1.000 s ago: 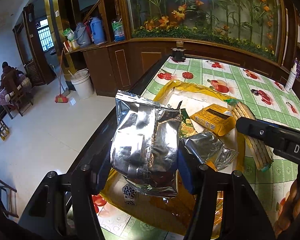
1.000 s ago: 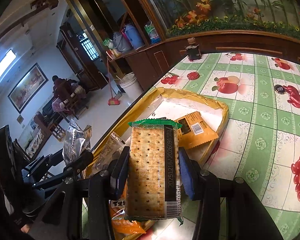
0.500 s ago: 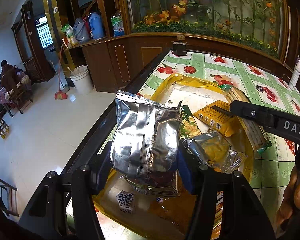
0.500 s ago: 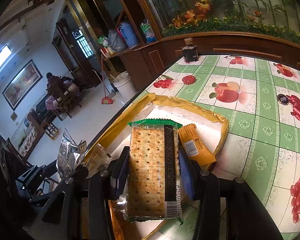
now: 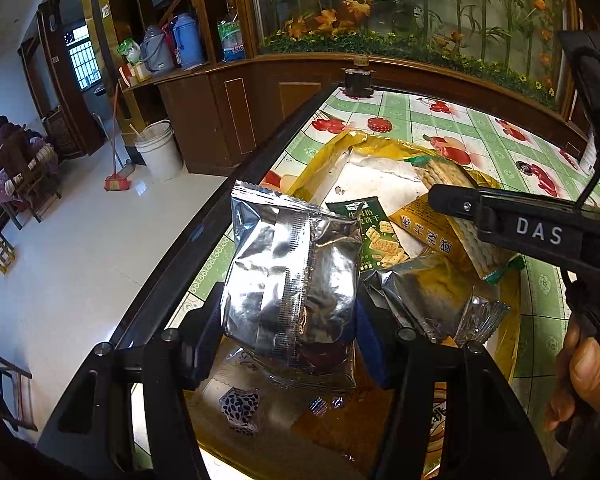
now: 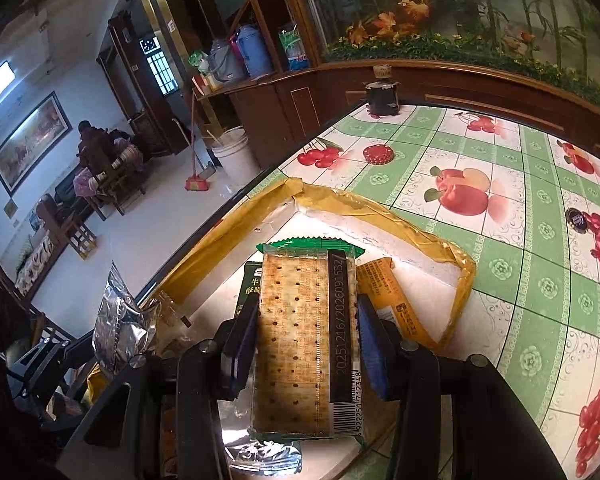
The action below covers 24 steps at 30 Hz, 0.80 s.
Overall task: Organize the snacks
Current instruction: 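Lower silver foil bag and cracker pack into the tray, open both tools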
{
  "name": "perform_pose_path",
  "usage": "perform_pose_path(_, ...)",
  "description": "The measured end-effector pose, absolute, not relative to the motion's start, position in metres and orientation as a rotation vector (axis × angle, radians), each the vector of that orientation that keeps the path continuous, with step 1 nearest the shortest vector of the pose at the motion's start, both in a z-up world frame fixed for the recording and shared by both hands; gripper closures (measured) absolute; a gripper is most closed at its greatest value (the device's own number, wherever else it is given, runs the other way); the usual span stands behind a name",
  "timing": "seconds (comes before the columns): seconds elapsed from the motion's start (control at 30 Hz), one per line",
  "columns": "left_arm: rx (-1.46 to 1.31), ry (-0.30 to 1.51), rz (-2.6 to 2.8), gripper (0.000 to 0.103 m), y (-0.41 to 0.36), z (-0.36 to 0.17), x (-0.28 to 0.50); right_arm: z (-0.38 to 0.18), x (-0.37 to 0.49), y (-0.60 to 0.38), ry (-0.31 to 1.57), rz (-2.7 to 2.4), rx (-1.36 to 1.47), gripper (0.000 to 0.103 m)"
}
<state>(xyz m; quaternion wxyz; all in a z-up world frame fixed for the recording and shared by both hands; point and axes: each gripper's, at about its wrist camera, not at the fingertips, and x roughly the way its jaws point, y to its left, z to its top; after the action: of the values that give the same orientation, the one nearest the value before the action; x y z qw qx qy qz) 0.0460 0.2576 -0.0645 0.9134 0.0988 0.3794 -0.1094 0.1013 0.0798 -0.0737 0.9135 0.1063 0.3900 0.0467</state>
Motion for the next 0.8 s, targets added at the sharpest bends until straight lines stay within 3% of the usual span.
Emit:
perform_pose_path(0.2, 0.201, 0.797, -0.222, 0.043, 0.258, -0.065, 0.050, -0.075, 0.110, 0.086, 0.827, 0.089, 0.196, 0.053)
perform_pose_path(0.27, 0.190, 0.795, -0.220, 0.043, 0.260, -0.063, 0.049, -0.073, 0.107, 0.086, 0.819, 0.090, 0.205, 0.041)
perform_pose_path(0.43, 0.164, 0.767, -0.222, 0.040, 0.267, -0.053, 0.041, -0.057, 0.086, 0.076, 0.768, 0.072, 0.230, 0.038)
perform_pose_path(0.57, 0.165, 0.723, -0.208, 0.037, 0.268, -0.041, 0.030, -0.046, 0.057, 0.063, 0.741, 0.052, 0.263, 0.029)
perform_pose_path(0.8, 0.156, 0.664, -0.244, 0.033, 0.263, -0.020, 0.006, -0.043, -0.020, 0.038, 0.705, -0.003, 0.315, 0.026)
